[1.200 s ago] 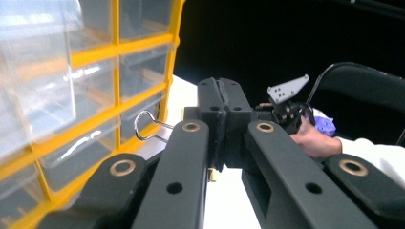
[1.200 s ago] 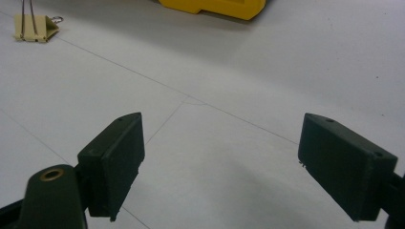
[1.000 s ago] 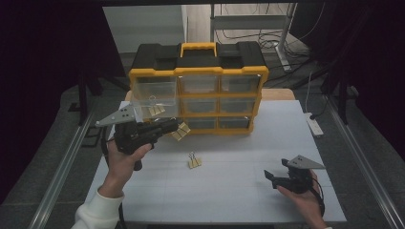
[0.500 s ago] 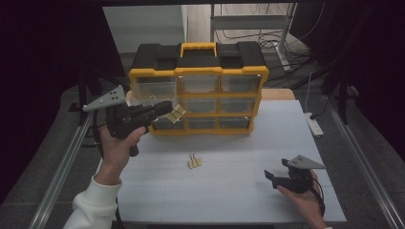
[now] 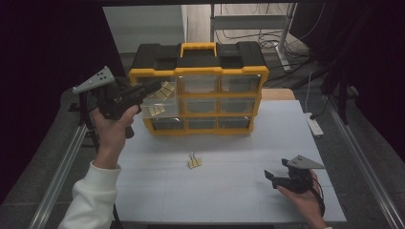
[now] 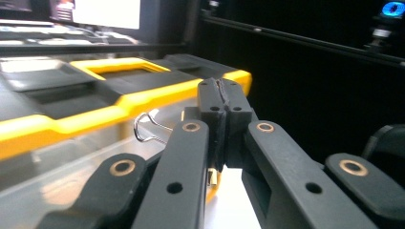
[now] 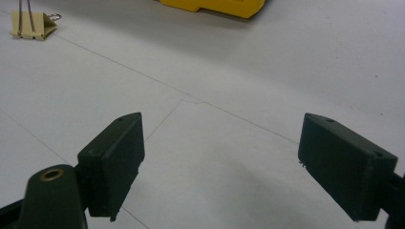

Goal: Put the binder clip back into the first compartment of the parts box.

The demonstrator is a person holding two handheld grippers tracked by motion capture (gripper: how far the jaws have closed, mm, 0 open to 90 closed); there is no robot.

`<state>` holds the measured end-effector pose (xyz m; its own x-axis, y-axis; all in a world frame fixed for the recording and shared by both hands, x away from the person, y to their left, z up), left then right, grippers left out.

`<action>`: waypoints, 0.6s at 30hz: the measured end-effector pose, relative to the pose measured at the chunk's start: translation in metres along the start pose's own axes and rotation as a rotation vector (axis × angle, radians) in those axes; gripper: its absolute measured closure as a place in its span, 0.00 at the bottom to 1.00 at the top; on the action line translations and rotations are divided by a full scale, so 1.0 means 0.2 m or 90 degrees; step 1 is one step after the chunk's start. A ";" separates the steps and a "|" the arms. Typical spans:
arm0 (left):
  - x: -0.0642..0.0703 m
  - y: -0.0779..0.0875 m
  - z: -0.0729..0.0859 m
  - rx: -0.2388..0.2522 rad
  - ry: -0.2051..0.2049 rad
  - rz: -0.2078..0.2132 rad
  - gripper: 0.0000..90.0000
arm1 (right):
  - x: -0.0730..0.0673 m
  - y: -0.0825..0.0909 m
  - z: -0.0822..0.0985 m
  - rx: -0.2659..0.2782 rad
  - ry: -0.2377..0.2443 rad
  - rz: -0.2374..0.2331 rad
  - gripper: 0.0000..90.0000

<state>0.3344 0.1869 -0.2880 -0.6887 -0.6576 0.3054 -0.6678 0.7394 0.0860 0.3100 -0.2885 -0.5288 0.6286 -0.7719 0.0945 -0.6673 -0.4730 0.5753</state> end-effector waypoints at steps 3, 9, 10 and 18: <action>-0.03 -0.02 -0.01 0.002 0.008 -0.018 0.99 | 0.00 0.00 0.00 -0.001 -0.001 -0.001 0.18; -0.10 -0.06 0.00 -0.021 -0.006 -0.073 0.99 | 0.00 0.00 0.00 -0.001 0.001 -0.001 0.18; -0.10 -0.06 0.00 -0.024 -0.006 -0.078 0.99 | 0.00 0.00 0.00 0.000 0.000 -0.003 0.18; -0.13 -0.12 0.03 -0.063 -0.001 -0.070 0.88 | 0.00 0.00 0.00 0.000 0.002 -0.003 0.18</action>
Point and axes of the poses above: each handheld gripper's, and its own axes: y roughly backward along the jaws, z roughly out of its underside, x roughly to its right, the point moved 3 cm from there along -y, roughly forward along the jaws, and after that the axes turned 7 degrees about y, right-handed, at the moved point
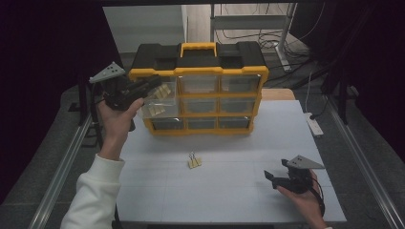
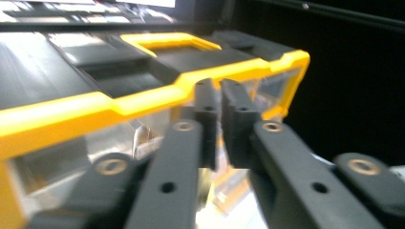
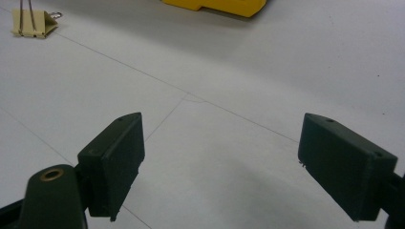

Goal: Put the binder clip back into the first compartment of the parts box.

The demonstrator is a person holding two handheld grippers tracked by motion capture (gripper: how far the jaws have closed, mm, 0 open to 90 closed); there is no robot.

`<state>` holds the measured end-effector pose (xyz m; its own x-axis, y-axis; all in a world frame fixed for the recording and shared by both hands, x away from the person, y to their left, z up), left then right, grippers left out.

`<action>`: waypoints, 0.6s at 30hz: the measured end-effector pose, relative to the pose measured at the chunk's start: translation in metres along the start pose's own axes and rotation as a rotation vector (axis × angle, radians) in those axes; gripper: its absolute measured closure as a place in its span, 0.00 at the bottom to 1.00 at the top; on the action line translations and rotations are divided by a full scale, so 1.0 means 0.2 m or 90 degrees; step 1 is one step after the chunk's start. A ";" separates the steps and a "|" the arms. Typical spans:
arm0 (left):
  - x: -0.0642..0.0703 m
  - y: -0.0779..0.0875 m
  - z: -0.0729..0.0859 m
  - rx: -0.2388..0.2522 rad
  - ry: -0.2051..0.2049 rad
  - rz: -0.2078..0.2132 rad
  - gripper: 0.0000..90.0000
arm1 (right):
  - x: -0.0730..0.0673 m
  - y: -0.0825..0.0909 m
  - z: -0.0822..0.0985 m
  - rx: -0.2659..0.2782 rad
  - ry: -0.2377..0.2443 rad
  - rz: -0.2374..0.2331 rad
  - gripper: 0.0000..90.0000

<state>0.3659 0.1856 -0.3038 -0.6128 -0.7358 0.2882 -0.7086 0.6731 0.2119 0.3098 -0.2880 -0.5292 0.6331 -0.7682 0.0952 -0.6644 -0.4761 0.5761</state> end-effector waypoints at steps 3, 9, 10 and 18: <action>0.03 0.00 0.01 -0.002 -0.007 0.004 0.55 | 0.00 0.00 0.00 -0.001 -0.001 0.001 0.18; 0.09 0.05 0.04 0.009 0.001 0.060 0.34 | 0.00 0.00 0.00 -0.002 0.001 0.001 0.18; 0.11 0.06 0.05 0.009 -0.001 0.066 0.33 | 0.00 0.00 0.00 -0.002 0.001 0.001 0.18; 0.23 0.13 0.15 -0.012 -0.031 0.125 0.30 | 0.00 0.00 0.00 -0.002 0.002 0.001 0.18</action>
Point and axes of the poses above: each handheld gripper's, and its own axes: y roughly backward along the jaws, z roughly out of its underside, x roughly to its right, the point moved 3 cm from there along -y, roughly forward along the jaws, and after that the axes turned 7 degrees about y, right-handed, at the moved point
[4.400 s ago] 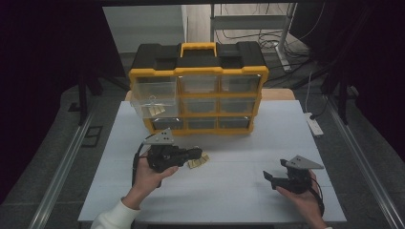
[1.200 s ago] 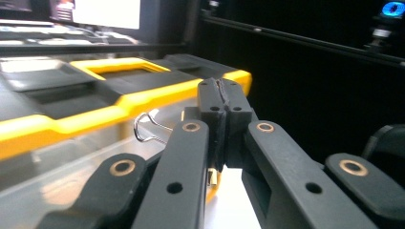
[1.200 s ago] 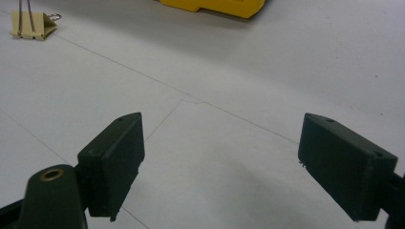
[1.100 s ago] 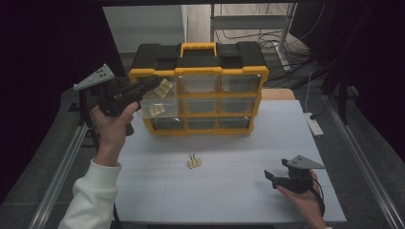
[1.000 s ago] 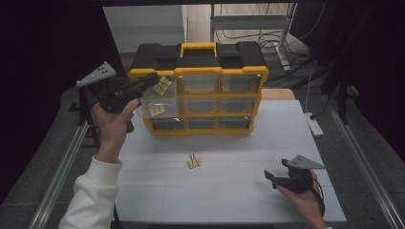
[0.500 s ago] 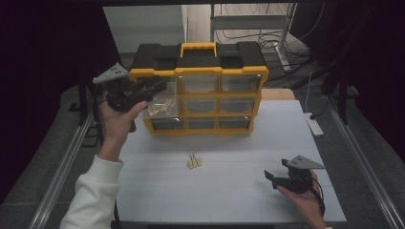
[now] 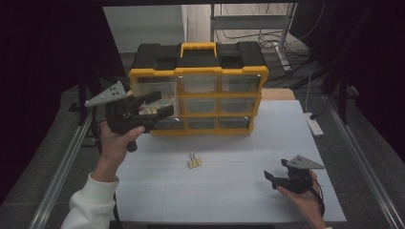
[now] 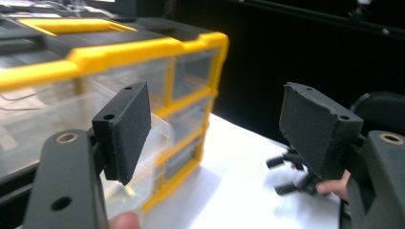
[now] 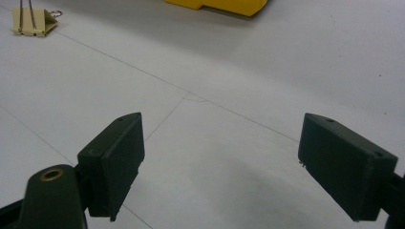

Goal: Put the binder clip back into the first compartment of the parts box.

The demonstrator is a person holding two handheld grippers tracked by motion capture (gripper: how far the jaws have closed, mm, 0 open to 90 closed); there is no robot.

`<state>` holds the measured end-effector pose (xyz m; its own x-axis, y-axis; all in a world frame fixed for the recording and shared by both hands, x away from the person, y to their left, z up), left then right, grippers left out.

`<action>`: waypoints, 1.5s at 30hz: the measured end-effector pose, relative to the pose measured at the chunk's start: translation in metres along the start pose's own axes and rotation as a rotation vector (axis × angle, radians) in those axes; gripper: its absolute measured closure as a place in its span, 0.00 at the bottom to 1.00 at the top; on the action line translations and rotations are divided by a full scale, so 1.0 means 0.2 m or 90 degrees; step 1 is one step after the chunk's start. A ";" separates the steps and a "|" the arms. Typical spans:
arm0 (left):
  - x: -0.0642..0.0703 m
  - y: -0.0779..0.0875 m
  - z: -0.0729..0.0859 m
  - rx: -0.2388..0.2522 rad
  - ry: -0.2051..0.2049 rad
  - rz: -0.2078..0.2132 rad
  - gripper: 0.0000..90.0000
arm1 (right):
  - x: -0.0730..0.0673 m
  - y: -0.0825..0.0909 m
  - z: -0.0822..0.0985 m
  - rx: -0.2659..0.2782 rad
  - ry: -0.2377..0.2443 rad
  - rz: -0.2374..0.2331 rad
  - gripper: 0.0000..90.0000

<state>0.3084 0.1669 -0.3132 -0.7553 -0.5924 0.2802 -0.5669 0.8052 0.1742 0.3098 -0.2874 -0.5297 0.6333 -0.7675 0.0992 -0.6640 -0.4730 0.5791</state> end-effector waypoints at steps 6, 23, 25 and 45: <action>0.08 0.00 0.11 -0.034 -0.016 0.008 0.30 | 0.00 0.00 0.00 0.000 -0.002 0.000 0.18; 0.04 -0.11 0.45 -0.133 0.011 -0.004 0.30 | 0.00 0.00 0.00 0.003 -0.001 -0.001 0.18; 0.03 -0.13 0.49 -0.145 0.014 -0.010 0.30 | 0.00 0.00 0.00 0.003 -0.002 -0.003 0.18; -0.14 -0.32 0.75 -0.246 0.064 -0.049 0.30 | 0.00 0.00 0.00 0.003 -0.002 -0.003 0.18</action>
Point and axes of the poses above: each handheld gripper's, and its own axes: y roughly backward along the jaws, z roughly out of its underside, x roughly to its right, the point moved 3 cm from there along -y, roughly forward along the jaws, and after that the axes turned 7 degrees about y, right-handed, at the moved point
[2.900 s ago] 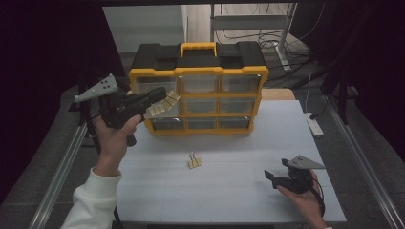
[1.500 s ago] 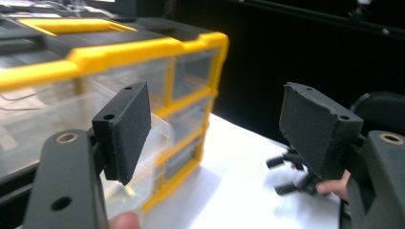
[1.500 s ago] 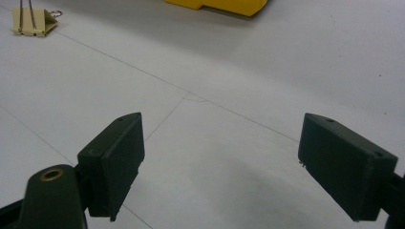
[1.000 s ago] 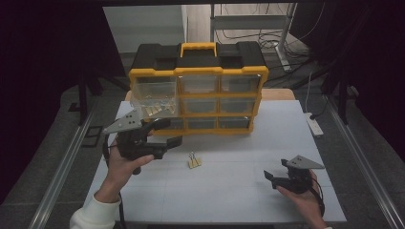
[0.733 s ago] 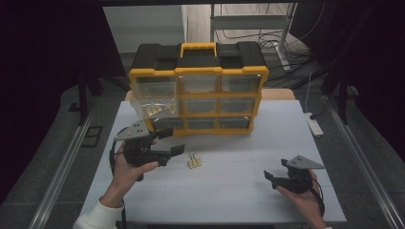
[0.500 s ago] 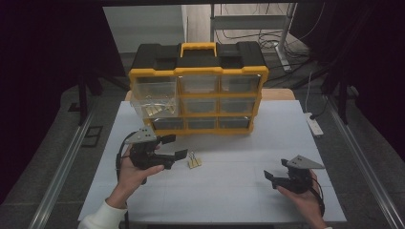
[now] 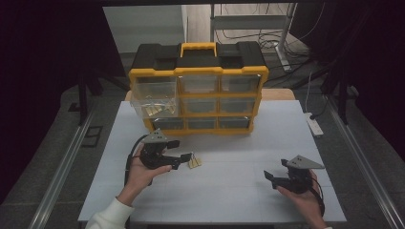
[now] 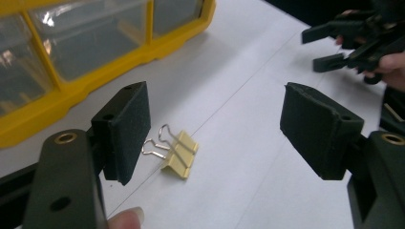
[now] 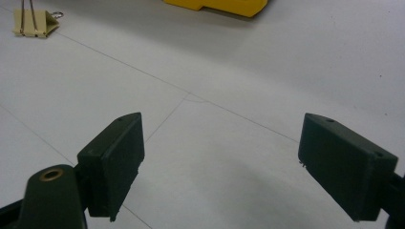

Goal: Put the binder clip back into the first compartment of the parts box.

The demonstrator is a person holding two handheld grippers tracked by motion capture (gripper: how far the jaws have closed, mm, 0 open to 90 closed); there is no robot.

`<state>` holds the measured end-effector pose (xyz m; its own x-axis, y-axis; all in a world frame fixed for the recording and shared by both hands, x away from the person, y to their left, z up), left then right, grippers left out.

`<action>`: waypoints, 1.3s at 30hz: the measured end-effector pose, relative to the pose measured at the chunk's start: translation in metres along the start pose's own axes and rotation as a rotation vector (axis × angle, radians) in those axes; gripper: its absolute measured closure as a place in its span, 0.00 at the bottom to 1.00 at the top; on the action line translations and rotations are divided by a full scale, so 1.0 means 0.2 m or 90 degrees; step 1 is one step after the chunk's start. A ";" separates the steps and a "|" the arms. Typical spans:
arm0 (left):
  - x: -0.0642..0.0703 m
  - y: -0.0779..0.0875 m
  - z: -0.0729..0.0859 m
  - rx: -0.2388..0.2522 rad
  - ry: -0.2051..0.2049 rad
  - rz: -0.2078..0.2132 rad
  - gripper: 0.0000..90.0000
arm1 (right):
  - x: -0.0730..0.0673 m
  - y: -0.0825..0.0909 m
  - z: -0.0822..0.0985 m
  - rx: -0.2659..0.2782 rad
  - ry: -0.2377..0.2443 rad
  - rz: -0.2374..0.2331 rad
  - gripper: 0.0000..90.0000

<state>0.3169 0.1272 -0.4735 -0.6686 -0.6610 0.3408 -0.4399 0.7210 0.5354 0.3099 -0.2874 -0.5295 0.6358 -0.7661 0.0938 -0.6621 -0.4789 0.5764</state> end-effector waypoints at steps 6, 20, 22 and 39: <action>-0.04 -0.08 0.03 -0.026 0.008 -0.009 0.29 | 0.00 0.00 0.00 -0.002 0.002 0.003 0.18; -0.15 -0.30 0.06 -0.086 0.033 -0.036 0.30 | 0.00 0.00 0.00 -0.003 0.003 -0.001 0.18; -0.16 -0.32 0.06 -0.092 0.037 -0.036 0.30 | 0.00 0.00 0.00 -0.002 0.004 -0.001 0.18; -0.15 -0.35 0.08 -0.132 0.042 0.037 0.99 | 0.00 0.00 0.00 -0.003 0.005 0.000 0.18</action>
<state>0.3587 0.1002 -0.5341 -0.6453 -0.6365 0.4225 -0.2645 0.7050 0.6580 0.3101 -0.2866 -0.5303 0.6390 -0.7626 0.1005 -0.6602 -0.4767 0.5805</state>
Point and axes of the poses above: each handheld gripper's, and its own axes: y roughly backward along the jaws, z roughly out of its underside, x roughly to its right, the point moved 3 cm from there along -y, roughly forward along the jaws, and after that the axes turned 7 degrees about y, right-handed, at the moved point
